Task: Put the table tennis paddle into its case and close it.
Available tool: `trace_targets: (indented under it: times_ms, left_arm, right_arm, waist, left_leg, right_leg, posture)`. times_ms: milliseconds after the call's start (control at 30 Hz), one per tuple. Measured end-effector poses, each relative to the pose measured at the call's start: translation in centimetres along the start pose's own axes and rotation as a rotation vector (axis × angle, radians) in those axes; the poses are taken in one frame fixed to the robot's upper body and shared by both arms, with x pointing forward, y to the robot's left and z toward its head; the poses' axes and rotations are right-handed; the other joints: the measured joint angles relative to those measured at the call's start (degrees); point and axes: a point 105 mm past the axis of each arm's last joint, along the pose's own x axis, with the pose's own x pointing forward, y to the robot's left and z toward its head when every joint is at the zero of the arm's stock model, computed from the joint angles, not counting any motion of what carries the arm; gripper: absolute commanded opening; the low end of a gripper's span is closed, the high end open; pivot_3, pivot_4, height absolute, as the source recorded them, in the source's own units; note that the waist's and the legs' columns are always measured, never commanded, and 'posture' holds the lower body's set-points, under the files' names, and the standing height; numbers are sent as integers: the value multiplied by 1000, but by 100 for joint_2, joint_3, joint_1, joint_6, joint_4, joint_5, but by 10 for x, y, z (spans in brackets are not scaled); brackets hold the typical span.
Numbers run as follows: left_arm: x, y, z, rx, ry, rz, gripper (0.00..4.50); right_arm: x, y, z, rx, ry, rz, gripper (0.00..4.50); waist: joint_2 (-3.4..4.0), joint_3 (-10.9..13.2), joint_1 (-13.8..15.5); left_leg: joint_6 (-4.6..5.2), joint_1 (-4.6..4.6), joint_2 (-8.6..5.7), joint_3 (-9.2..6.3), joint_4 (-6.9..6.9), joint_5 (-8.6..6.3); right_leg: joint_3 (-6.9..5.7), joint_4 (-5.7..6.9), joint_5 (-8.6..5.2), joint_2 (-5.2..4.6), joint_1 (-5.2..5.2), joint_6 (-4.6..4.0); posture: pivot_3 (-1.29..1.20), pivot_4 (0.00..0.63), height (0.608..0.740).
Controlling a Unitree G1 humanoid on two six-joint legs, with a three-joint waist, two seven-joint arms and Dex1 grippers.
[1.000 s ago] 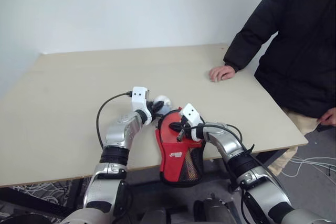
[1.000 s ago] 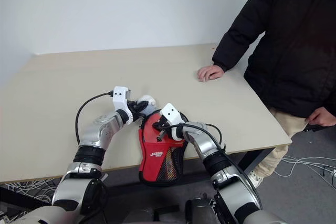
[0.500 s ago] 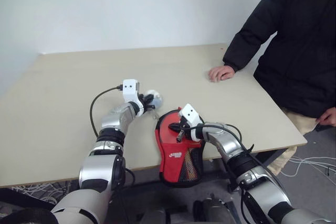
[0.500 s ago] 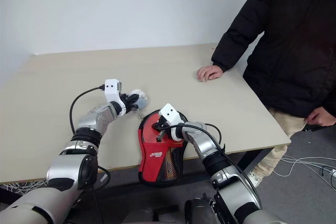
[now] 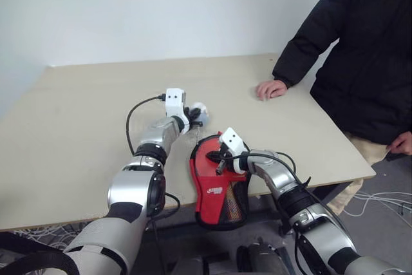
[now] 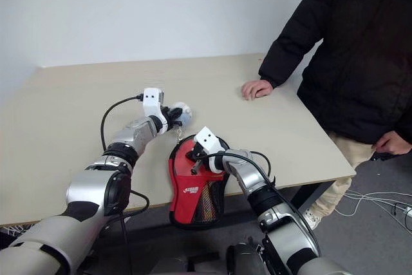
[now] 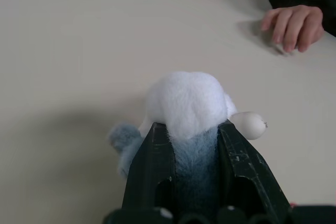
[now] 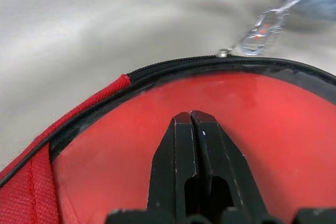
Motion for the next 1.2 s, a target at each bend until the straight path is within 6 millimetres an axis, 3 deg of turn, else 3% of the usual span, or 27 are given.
trace_targets:
  times_ms: [600,867,1200]
  left_arm:
    - [15,-40,12,41,-3,-54,695]
    - [17,-77,5,84,27,-270,695]
    - [4,-90,-11,208,106,-497,695]
  right_arm:
    - [0,1,-1,3,3,0,26]
    - [-1,1,0,2,1,-1,26]
    - [-1,1,0,1,2,0,26]
  waist:
    - [0,0,1]
    - [0,0,0]
    - [0,0,-2]
  left_leg:
    - [0,-1,0,0,0,0]
    - [1,-3,-6,7,0,0]
    - [7,-2,-5,4,0,-3]
  right_leg:
    - [-1,0,0,-1,0,1]
    - [-4,-1,0,1,-1,0]
    - [1,-3,0,1,-1,0]
  posture:
    - [0,0,740]
    - [0,0,740]
    - [0,0,740]
